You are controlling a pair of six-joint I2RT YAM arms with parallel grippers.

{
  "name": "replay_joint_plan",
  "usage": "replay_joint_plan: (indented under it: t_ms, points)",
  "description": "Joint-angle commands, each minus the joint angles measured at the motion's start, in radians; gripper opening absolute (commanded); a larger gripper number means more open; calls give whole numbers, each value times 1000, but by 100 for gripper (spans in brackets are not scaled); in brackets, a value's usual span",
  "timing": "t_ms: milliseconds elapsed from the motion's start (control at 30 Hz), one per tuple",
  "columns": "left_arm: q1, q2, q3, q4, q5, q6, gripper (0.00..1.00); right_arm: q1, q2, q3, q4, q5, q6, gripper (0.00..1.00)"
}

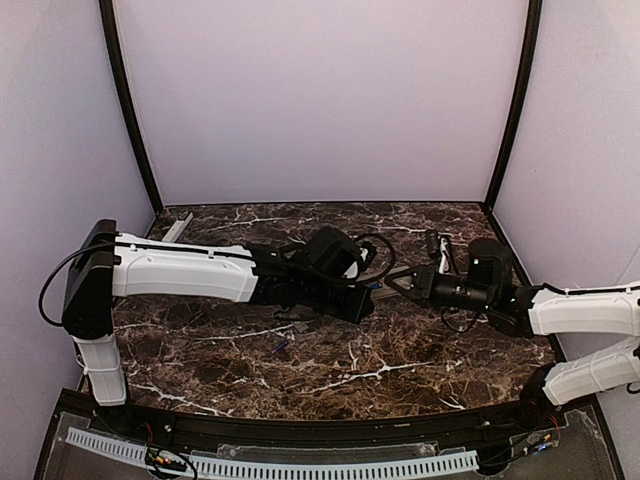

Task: Load the batteries into the remote control
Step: Adjust the battery in the battery compartment.

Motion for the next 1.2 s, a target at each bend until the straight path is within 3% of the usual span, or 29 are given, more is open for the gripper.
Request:
replay_joint_plan:
  t_ms: [0, 300, 600, 1167]
  points:
    - [0, 1, -25, -27, -1, 25, 12, 2, -23, 22, 81, -32, -3, 0]
    - [0, -108, -62, 18, -4, 81, 23, -10, -55, 32, -42, 10, -56, 0]
    - [-4, -140, -28, 21, -100, 37, 35, 16, -35, 37, -61, 44, -58, 0]
    - [-10, -75, 52, -7, -95, -6, 36, 51, -1, 74, -89, 75, -76, 0]
